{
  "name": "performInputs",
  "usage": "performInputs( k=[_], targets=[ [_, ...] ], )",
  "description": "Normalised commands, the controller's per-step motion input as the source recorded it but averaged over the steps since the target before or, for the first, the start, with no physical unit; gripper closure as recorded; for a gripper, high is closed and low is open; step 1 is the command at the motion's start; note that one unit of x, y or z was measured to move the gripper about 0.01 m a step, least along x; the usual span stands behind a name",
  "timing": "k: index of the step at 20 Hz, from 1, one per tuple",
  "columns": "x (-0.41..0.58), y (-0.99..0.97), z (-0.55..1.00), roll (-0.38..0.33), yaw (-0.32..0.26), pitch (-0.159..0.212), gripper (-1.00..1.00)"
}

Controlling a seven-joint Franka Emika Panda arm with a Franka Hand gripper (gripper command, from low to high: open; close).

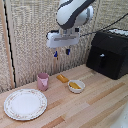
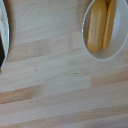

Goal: Please focus on the pink mug and carefully direct your gripper towards it. Gently take hold of the pink mug using your grasping instrument. Exercise caution as you elevate the pink mug off the tabletop. Shift the pink mug so it is above the white platter. With precision, slowly place the pink mug onto the white platter.

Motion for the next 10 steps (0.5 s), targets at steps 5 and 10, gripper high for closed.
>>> performInputs(
  k=[5,10],
  targets=[
    [0.625,0.27,-0.06,-0.009,-0.043,0.074,-1.00],
    [0.734,0.33,-0.07,-0.004,-0.051,0.107,-1.00]
  ],
)
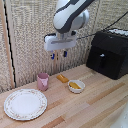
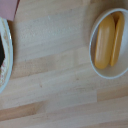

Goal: Please focus on the pink mug and carefully direct your gripper towards it. Gently take hold of the pink mug using your grasping instrument. Exercise caution as you elevate the pink mug off the tabletop. Shift the pink mug so it is above the white platter. With precision, slowly place the pink mug onto the white platter.

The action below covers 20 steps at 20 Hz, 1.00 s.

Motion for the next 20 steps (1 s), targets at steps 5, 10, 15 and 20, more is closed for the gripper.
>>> performInputs(
  k=[5,10,15,20],
  targets=[
    [0.581,0.24,-0.11,-0.009,-0.017,0.136,-1.00],
    [0.310,0.09,-0.19,-0.011,0.000,0.094,-1.00],
    [0.019,0.09,-0.19,-0.028,0.000,0.047,-1.00],
    [0.089,0.13,-0.28,-0.040,0.005,0.000,-1.00]
  ],
)
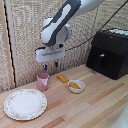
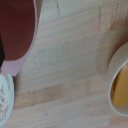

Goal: Please focus on the pink mug and carefully direct your gripper towards it. Gently take hold of the pink mug using your grasping instrument. Exercise caution as you elevate the pink mug off the tabletop. Shift the pink mug so it is above the white platter. With precision, slowly place the pink mug onto the white platter.

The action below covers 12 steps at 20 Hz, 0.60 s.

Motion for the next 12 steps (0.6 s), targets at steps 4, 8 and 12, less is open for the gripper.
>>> performInputs(
  k=[4,8,12],
  targets=[
    [0.144,0.22,-0.30,-0.058,0.012,0.000,-1.00],
    [0.121,0.24,-0.31,-0.065,0.016,0.000,-1.00],
    [0.103,0.26,-0.32,-0.084,0.026,-0.002,-1.00]
  ],
)
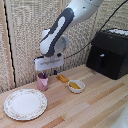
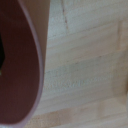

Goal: Please focus on the pink mug and carefully direct your gripper towards it. Gently take hold of the pink mug using your grasping instrument. Exercise caution as you elevate the pink mug off the tabletop. Shift the pink mug so it is above the white platter. With precision, slowly place the pink mug onto the white platter.

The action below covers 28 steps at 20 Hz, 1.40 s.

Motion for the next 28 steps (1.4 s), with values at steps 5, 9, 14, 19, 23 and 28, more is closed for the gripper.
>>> performInputs(
  k=[5,9,14,19,23,28],
  targets=[
    [0.238,0.09,-0.34,-0.063,0.057,-0.005,1.00],
    [0.107,0.04,-0.14,-0.023,0.039,0.000,1.00],
    [-0.001,0.04,0.00,-0.011,0.001,-0.006,1.00],
    [0.000,0.05,0.04,-0.014,-0.010,-0.044,1.00],
    [0.000,0.06,0.07,-0.003,-0.002,-0.040,1.00],
    [-0.019,0.02,0.22,0.001,0.029,-0.019,1.00]
  ],
)
